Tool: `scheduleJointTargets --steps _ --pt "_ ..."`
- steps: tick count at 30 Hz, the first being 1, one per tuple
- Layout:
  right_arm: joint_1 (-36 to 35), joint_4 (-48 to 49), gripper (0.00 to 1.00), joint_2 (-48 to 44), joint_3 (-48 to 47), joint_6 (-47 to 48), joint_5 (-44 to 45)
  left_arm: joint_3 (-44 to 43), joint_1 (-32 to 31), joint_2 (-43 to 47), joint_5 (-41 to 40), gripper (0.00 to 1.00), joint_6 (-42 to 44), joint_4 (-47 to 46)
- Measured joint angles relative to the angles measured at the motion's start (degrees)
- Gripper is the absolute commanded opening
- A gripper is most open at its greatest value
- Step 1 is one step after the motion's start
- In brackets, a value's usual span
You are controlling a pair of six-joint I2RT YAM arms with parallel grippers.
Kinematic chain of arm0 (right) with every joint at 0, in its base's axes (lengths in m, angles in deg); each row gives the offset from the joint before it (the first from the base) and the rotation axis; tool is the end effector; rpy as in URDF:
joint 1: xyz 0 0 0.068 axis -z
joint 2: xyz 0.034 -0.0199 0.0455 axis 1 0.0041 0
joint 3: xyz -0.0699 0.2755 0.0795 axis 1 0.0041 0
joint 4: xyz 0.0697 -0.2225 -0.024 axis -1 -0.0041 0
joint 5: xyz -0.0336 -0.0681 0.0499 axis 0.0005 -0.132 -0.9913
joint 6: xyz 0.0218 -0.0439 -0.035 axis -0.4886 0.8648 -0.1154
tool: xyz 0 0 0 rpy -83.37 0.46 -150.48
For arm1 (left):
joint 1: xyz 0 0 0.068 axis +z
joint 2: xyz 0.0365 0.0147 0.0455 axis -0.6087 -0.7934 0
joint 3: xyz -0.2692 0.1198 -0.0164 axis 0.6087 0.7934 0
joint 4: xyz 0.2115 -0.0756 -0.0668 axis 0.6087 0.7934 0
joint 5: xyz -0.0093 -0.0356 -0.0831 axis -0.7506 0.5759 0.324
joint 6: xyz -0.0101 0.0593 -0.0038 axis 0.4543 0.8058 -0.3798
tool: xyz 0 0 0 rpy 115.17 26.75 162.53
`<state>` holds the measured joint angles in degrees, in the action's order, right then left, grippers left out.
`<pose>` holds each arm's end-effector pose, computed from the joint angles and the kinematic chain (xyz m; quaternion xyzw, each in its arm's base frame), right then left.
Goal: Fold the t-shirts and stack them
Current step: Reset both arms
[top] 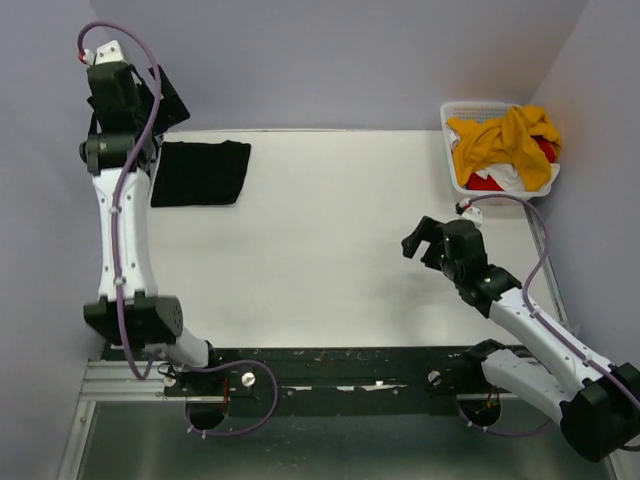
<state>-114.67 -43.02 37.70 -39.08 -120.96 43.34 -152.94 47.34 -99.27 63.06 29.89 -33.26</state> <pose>0.1595 0.0620 0.2608 0.1363 0.8676 0.1374 0.4581 0.3349 0.0607 0.4872 -0.2269 0.7971 -0.0246 0.5591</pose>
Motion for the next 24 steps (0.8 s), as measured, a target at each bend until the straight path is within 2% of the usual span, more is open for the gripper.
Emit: scheduleJointTargets --steps 2,6,12,18,24 --pt "0.0 -0.02 1.0 -1.64 -0.02 0.04 0.07 8.85 -2.12 9.9 1.44 0.99 -1.9 -2.51" --pt "0.0 -0.07 1.0 -4.59 0.0 0.04 0.44 34.58 -11.61 32.89 4.48 0.99 -6.88 -9.55" --pt "0.0 -0.04 1.0 -10.62 2.05 -0.24 3.04 67.98 -27.56 54.99 4.15 0.99 -13.29 -12.83" --pt "0.0 0.94 1.0 -17.33 5.97 -0.59 4.72 83.91 -33.29 64.39 2.27 0.99 -17.55 -11.96" --pt "0.0 2.4 1.0 -20.63 10.34 -0.85 5.57 86.99 -33.62 64.83 0.44 0.99 -19.08 -13.46"
